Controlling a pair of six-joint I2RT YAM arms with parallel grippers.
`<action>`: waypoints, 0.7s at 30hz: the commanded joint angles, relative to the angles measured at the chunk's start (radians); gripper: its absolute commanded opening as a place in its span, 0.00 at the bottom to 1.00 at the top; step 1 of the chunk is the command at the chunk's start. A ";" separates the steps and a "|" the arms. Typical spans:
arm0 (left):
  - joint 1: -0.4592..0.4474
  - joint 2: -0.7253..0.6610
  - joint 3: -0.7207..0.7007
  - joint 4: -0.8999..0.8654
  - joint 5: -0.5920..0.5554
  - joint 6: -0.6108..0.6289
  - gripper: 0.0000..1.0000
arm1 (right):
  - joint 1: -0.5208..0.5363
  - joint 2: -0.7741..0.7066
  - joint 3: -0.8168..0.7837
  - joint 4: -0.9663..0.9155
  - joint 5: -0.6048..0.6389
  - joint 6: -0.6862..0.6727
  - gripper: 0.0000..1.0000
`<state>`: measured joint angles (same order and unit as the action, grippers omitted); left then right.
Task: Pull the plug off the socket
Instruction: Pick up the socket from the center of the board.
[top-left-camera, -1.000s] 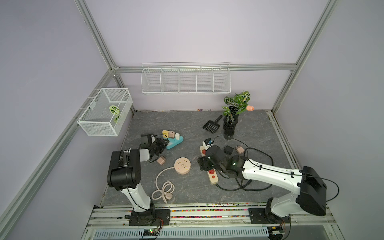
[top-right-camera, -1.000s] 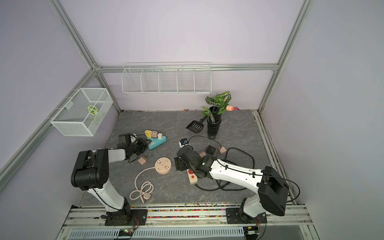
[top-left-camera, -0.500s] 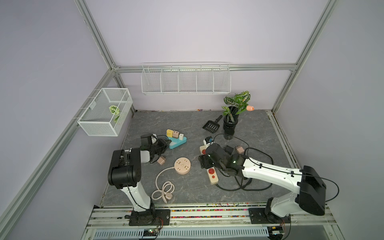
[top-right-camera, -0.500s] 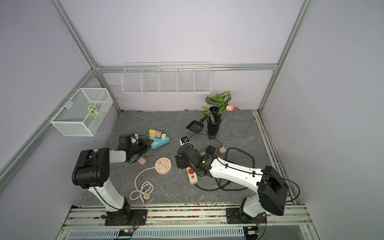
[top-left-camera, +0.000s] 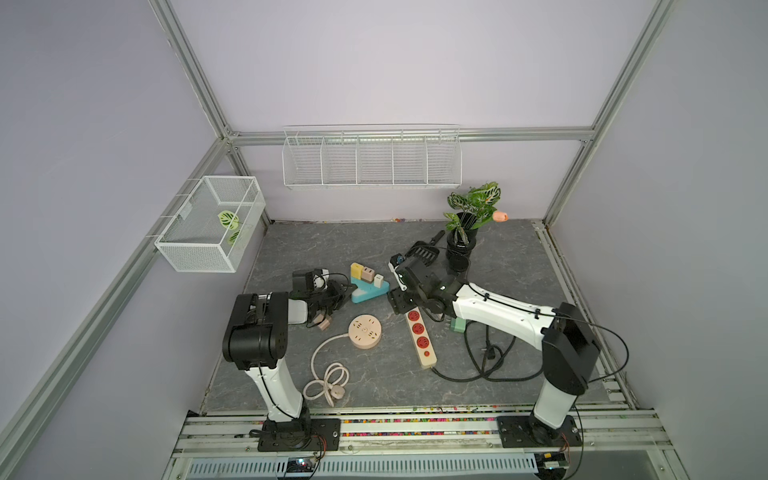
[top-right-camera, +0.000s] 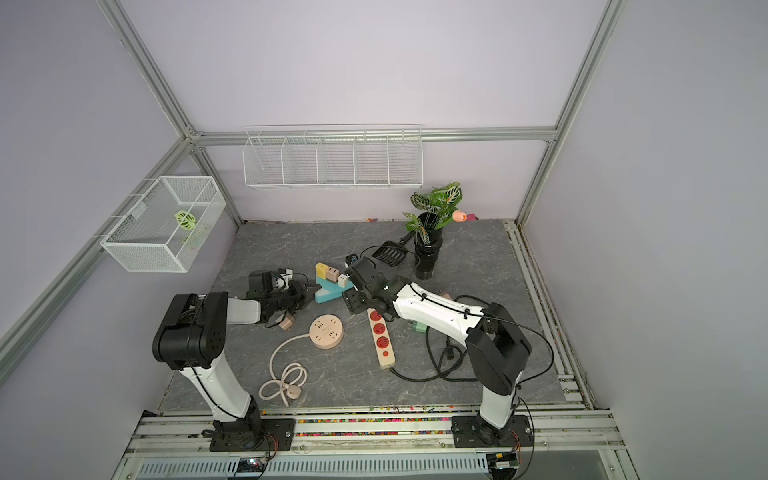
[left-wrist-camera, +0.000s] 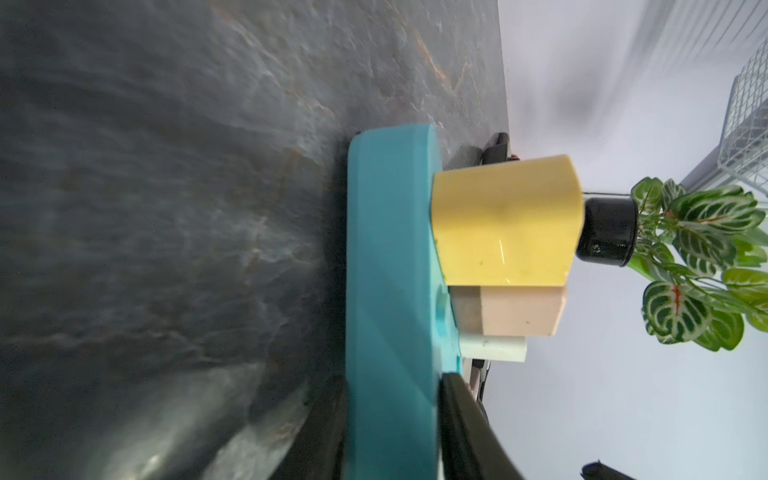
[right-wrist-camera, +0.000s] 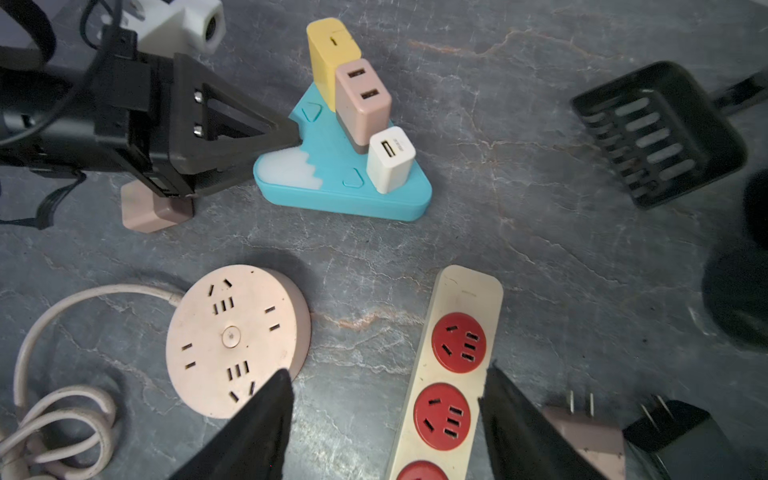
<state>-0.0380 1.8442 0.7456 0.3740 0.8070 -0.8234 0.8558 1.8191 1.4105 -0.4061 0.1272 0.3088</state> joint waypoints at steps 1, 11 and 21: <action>-0.027 0.016 0.035 -0.114 -0.003 0.112 0.02 | -0.043 0.063 0.051 -0.041 -0.057 -0.045 0.71; -0.031 0.035 0.080 -0.193 -0.025 0.176 0.01 | -0.101 0.228 0.224 -0.081 -0.172 -0.087 0.62; -0.041 0.065 0.099 -0.226 -0.011 0.198 0.00 | -0.123 0.379 0.392 -0.105 -0.182 -0.118 0.62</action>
<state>-0.0650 1.8706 0.8383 0.2256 0.8349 -0.6857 0.7502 2.1494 1.7622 -0.4755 -0.0315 0.2134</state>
